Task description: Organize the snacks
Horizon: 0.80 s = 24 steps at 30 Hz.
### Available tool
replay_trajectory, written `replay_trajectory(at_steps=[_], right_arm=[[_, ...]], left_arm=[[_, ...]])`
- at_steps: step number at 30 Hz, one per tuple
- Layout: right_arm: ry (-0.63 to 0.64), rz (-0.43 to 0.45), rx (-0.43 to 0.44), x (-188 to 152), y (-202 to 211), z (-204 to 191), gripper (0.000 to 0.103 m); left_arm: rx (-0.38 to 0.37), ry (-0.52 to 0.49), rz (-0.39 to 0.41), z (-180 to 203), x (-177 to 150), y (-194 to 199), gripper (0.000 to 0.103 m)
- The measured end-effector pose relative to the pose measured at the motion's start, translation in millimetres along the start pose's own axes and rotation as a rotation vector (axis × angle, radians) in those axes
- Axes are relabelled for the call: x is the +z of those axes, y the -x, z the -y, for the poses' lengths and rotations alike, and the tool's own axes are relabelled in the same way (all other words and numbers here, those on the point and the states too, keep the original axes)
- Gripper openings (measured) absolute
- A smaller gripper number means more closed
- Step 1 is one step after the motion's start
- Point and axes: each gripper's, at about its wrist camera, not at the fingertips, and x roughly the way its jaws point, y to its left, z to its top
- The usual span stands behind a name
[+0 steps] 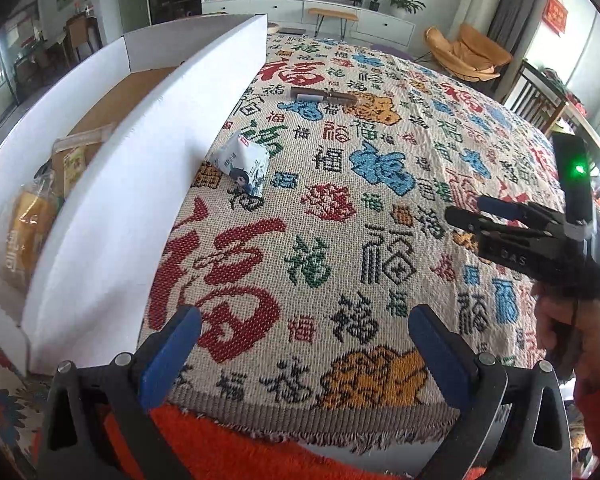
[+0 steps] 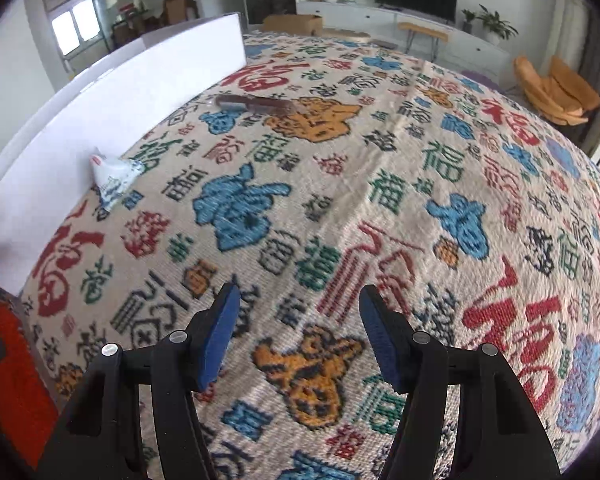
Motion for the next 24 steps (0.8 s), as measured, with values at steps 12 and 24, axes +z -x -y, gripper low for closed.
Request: replay_trajectory(at_steps=[12, 24], right_arm=[[0.001, 0.071, -0.048, -25, -1, 11, 0.076], [0.003, 0.069, -0.057, -26, -1, 12, 0.079]], left_arm=[[0.124, 0.057, -0.026, 2, -6, -55, 0.102], [0.135, 0.053, -0.018, 3, -7, -60, 0.103]])
